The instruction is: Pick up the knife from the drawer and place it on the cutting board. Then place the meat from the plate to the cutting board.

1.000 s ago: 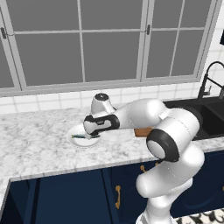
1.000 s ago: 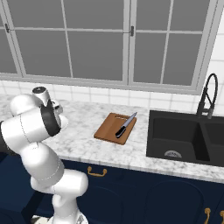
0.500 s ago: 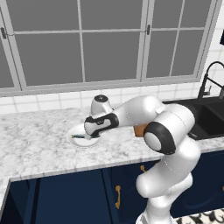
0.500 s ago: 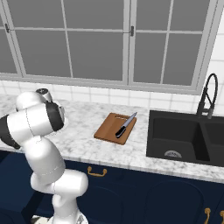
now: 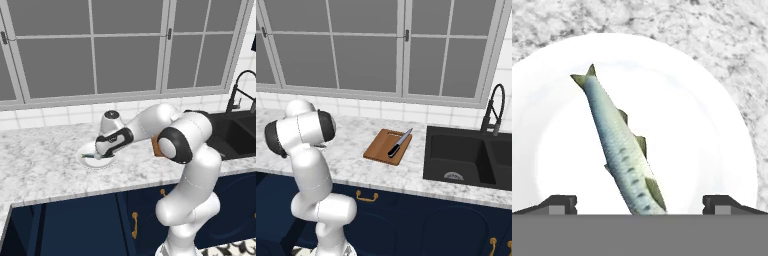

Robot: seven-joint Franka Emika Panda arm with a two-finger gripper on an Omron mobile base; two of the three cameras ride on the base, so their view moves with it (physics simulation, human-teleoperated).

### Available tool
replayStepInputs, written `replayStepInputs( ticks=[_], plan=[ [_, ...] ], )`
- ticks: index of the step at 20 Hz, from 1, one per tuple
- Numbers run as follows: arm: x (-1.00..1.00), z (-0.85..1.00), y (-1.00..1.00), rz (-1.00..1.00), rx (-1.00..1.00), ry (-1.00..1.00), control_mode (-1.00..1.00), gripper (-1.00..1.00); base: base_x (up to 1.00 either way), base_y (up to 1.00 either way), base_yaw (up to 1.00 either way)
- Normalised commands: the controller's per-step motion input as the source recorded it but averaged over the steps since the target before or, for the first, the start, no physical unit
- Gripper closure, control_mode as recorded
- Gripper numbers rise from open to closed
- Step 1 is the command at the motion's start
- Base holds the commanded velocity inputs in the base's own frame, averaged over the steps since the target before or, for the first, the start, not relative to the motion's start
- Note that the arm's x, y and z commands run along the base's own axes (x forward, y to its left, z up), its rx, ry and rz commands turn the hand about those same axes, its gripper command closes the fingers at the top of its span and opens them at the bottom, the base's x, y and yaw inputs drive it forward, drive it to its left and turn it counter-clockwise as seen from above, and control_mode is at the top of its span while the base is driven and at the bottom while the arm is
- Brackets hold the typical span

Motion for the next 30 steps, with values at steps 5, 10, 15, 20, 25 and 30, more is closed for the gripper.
replayStepInputs(
  ticks=[5, 10, 15, 20, 25, 30],
  plan=[
    [0.34, -0.10, 0.36, 0.00, -0.03, 0.01, -1.00, -1.00, 0.00, 0.00, 0.00],
    [0.12, -0.17, 0.30, 0.00, -0.01, 0.00, -1.00, -1.00, 0.00, 0.00, 0.00],
    [0.01, -0.34, 0.15, 0.00, -0.04, 0.00, -1.00, -1.00, 0.00, 0.00, 0.00],
    [0.00, -0.50, 0.05, -0.01, -0.15, -0.01, -1.00, -1.00, 0.00, 0.00, 0.00],
    [-0.08, -0.59, 0.33, 0.00, -0.07, -0.03, -1.00, 1.00, 0.00, 0.00, 0.00],
    [-0.50, -0.58, 0.28, 0.00, 0.15, -0.05, -1.00, 1.00, 0.00, 0.00, 0.00]
  ],
)
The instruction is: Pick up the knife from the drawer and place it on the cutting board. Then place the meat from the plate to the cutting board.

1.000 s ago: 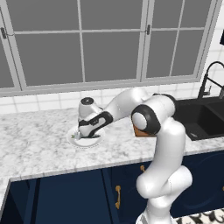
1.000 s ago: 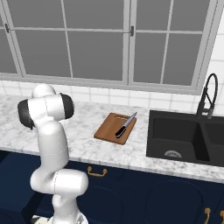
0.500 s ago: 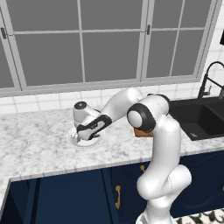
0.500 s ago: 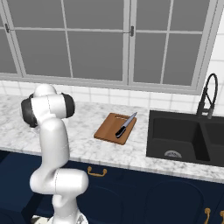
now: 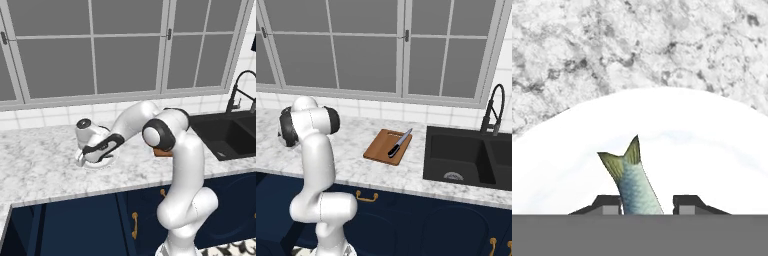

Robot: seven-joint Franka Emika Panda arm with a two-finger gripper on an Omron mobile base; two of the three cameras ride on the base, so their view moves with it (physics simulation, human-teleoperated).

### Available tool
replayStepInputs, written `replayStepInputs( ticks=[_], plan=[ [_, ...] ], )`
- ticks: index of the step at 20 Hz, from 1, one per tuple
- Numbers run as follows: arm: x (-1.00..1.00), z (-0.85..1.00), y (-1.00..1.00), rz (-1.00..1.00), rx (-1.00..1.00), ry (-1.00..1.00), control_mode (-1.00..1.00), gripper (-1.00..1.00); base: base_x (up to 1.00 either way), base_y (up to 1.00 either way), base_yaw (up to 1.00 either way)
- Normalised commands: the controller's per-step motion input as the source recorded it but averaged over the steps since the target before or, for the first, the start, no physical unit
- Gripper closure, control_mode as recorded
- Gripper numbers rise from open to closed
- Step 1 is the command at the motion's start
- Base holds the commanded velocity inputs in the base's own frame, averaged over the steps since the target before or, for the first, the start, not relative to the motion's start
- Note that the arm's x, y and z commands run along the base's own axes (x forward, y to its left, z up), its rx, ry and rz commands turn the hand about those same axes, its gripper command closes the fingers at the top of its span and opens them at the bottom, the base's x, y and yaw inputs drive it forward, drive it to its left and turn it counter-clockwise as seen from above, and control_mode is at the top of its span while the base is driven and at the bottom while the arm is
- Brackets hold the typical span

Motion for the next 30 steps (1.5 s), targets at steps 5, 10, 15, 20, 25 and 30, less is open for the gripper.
replayStepInputs(
  ticks=[5, 10, 15, 20, 25, 30],
  plan=[
    [-0.51, -0.54, 0.11, 0.00, 0.07, -0.08, -1.00, 1.00, 0.00, 0.00, 0.00],
    [-0.29, 0.41, -0.04, 0.00, 0.00, -0.01, -1.00, 1.00, 0.00, 0.00, 0.00],
    [-0.17, 0.92, -0.40, -0.05, 0.01, 0.09, -1.00, 1.00, 0.00, 0.00, 0.00],
    [-0.16, 0.81, -0.83, -0.03, -0.03, 0.21, -1.00, 1.00, 0.00, 0.00, 0.00],
    [-0.20, 0.00, -1.00, 0.00, 0.03, 0.03, -1.00, 1.00, 0.00, 0.00, 0.00],
    [-0.43, -0.81, -0.91, 0.02, -0.11, -0.17, -1.00, 1.00, 0.00, 0.00, 0.00]
  ],
)
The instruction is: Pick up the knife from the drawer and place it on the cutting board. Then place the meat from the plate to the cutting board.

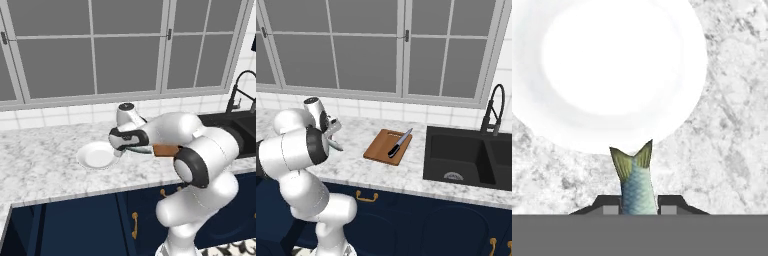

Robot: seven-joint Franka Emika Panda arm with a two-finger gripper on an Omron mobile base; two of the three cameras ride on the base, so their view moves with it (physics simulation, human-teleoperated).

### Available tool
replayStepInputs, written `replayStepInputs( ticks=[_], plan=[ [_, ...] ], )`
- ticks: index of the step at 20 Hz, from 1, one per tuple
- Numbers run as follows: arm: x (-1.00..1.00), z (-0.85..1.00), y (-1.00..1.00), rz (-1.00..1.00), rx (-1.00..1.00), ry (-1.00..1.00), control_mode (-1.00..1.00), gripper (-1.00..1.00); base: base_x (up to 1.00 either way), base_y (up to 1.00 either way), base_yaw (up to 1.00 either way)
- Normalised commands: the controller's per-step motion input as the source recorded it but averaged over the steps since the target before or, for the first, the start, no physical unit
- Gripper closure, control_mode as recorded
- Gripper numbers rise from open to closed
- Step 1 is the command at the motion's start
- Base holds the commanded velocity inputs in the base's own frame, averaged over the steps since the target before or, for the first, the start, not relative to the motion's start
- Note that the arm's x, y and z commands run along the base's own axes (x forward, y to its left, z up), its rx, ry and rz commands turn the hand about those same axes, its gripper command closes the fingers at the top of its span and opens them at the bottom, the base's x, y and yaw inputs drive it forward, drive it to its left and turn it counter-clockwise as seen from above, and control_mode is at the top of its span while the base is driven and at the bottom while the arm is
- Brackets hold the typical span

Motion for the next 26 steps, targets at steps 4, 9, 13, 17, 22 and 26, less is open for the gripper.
replayStepInputs(
  ticks=[4, 9, 13, 17, 22, 26],
  plan=[
    [-0.14, -0.12, -0.95, 0.00, -0.27, -0.21, -1.00, 1.00, 0.00, 0.00, 0.00],
    [0.16, 0.55, -1.00, 0.00, -0.02, -0.03, -1.00, 1.00, 0.00, 0.00, 0.00],
    [0.54, 0.28, -0.87, 0.00, 0.00, 0.00, -1.00, 1.00, 0.00, 0.00, 0.00],
    [0.78, -0.28, -0.29, -0.19, 0.02, 0.02, -1.00, 1.00, 0.00, 0.00, 0.00],
    [0.62, -0.44, 0.00, -0.42, 0.00, 0.00, -1.00, 1.00, 0.00, 0.00, 0.00],
    [0.23, -0.27, -0.05, -0.34, 0.01, -0.01, -1.00, 1.00, 0.00, 0.00, 0.00]
  ],
)
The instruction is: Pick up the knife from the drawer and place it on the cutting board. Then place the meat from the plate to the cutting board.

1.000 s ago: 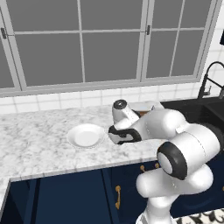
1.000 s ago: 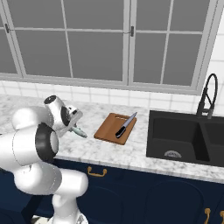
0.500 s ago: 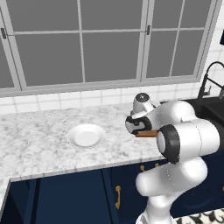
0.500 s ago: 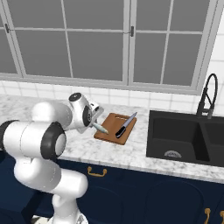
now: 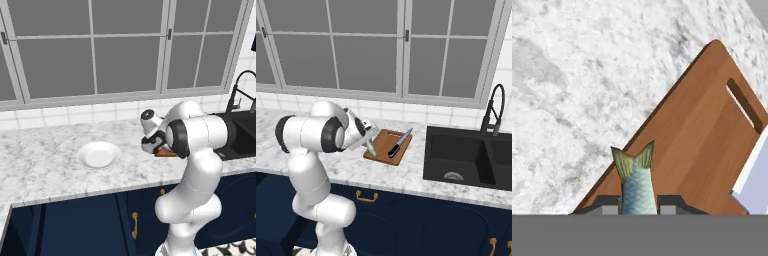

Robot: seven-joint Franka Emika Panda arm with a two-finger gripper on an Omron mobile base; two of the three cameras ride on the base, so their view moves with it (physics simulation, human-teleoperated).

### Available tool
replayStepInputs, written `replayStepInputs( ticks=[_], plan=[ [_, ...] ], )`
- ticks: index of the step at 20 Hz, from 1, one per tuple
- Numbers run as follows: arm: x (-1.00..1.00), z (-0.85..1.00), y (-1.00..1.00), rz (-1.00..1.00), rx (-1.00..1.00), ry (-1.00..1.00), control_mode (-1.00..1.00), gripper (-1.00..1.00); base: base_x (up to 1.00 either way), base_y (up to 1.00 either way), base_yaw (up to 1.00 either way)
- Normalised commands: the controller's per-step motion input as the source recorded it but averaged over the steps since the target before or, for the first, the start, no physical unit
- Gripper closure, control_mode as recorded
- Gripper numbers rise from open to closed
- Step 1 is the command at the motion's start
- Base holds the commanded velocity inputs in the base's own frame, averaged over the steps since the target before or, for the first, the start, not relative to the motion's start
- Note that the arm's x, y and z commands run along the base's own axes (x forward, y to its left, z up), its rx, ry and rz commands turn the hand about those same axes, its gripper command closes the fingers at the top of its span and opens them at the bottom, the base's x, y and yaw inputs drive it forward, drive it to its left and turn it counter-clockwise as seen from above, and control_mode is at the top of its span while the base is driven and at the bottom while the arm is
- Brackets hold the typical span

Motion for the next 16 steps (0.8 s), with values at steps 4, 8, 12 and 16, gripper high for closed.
replayStepInputs(
  ticks=[4, 8, 12, 16],
  plan=[
    [0.09, -0.03, -0.48, -0.11, 0.02, 0.00, -1.00, 1.00, 0.00, 0.00, 0.00],
    [0.00, 0.01, -0.69, 0.00, 0.03, -0.08, -1.00, 1.00, 0.00, 0.00, 0.00],
    [0.39, 0.28, -0.79, 0.14, 0.08, -0.02, -1.00, 1.00, 0.00, 0.00, 0.00],
    [0.89, 0.24, -0.14, 0.05, 0.00, 0.00, -1.00, 1.00, 0.00, 0.00, 0.00]
  ],
)
